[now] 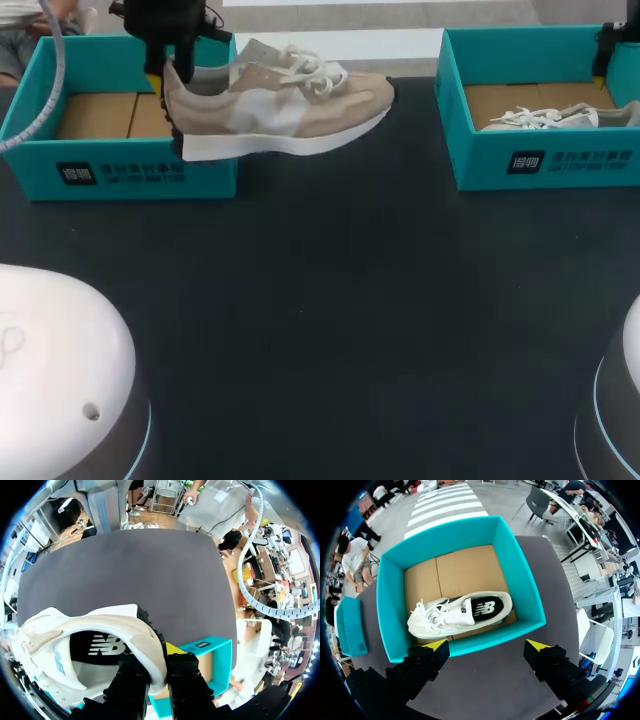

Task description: Take the shoe out of the shoebox, open the shoe tongue, remove and reinsert the insole, then place the shoe into the shoebox

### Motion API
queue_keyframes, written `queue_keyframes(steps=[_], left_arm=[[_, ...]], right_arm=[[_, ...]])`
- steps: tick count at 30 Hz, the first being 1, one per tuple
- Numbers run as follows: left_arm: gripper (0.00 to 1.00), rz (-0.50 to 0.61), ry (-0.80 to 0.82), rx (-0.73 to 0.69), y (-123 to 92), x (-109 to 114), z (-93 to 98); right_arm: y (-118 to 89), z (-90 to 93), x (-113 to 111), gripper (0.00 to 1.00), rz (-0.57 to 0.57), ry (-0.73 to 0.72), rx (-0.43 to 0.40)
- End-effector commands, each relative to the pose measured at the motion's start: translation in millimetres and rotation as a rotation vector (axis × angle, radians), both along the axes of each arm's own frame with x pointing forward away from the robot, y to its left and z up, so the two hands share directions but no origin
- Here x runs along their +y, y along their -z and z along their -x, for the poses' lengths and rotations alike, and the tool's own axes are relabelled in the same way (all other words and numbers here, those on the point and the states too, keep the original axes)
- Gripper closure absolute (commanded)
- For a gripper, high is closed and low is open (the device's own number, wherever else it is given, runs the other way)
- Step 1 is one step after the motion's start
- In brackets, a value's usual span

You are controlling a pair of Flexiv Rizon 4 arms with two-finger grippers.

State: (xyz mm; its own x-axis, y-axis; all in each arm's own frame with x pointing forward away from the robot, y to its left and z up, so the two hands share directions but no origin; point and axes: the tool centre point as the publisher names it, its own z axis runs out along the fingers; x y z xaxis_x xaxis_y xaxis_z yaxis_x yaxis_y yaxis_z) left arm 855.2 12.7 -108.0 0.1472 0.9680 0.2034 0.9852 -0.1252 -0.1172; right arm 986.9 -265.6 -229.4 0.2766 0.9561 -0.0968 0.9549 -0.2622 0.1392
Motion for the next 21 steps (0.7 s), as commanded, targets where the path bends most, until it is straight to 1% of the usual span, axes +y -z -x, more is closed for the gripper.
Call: queue_keyframes(steps=[1,9,10,12,14,16,18,21], left_arm=[[1.0,0.034,0.037,-0.18,-0.2,4.0,3.9],[1.0,0.034,0.037,-0.18,-0.2,4.0,3.9],[1.0,0.032,0.039,-0.171,1.1,5.3,8.3],[1.0,0.005,0.023,-0.198,5.0,1.1,22.0],[1.0,-0.038,0.003,-0.228,11.5,-9.0,37.6],[1.0,-0.053,0.003,-0.238,17.6,-19.7,55.0],[1.0,-0.043,0.001,-0.227,21.0,-30.6,74.3],[1.0,-0.026,-0.015,-0.235,28.8,-45.8,95.5]], right_arm=[[0.2,0.5,-0.3,0.0,-0.001,0.0,-0.002],[0.2,0.5,-0.3,0.0,-0.001,0.0,-0.002],[0.2,0.5,-0.3,0.0,-0.001,0.0,-0.002],[0.2,0.5,-0.3,0.0,-0.001,0.0,-0.002],[0.2,0.5,-0.3,0.0,-0.001,0.0,-0.002],[0.2,0.5,-0.3,0.0,-0.001,0.0,-0.002],[0.2,0.5,-0.3,0.0,-0.001,0.0,-0.002],[0.2,0.5,-0.3,0.0,-0.001,0.0,-0.002]])
